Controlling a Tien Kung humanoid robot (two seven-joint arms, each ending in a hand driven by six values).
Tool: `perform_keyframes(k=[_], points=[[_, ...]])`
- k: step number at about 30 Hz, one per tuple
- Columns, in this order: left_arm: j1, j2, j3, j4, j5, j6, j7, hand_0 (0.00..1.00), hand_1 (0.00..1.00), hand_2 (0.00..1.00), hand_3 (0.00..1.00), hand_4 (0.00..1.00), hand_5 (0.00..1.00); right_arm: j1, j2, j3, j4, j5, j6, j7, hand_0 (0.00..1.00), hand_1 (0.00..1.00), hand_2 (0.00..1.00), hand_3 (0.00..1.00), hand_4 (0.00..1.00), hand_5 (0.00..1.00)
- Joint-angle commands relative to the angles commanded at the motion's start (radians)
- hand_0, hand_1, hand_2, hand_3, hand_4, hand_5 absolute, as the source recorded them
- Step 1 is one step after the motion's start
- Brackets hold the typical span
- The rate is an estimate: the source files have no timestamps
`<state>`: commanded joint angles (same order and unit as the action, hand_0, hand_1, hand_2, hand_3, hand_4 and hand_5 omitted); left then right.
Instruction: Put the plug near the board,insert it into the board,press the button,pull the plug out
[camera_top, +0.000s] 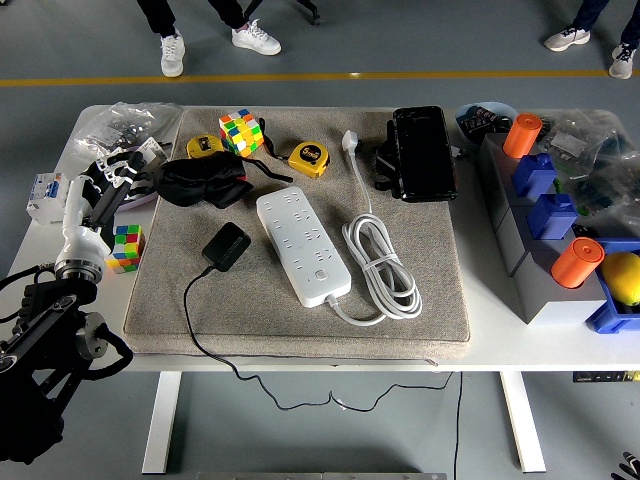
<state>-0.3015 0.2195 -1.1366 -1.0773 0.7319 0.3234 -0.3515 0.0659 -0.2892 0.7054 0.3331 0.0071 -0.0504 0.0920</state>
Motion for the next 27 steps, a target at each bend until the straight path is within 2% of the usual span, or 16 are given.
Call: perform_keyframes(k=[14,20,27], points=[[0.005,0.004,-0.01,-0.011,-0.007,-0.001,-0.004,0.434,0.555,0.557,0.569,0.891,0.426,-0.004,-0.002,-0.012,-0.004,0.009,0.0,-0.004,0.588,0.642,0.553,0.486,0.741,0.466],[0.004,0.007,-0.009,-0.015,-0.012,-0.001,-0.003,0.434,0.555,0.557,0.568,0.891,0.424,-0.007,-0.003,-0.022,-0.006,0.006,0.013,-0.047,0.596,0.65,0.572,0.493,0.748,0.466],[0.003,0.011,-0.008,-0.03,-0.013,-0.002,0.0,0.434,0.555,0.557,0.569,0.889,0.426,-0.004,0.003,-0.014,-0.005,-0.004,0.013,-0.059,0.599,0.653,0.587,0.493,0.753,0.468]])
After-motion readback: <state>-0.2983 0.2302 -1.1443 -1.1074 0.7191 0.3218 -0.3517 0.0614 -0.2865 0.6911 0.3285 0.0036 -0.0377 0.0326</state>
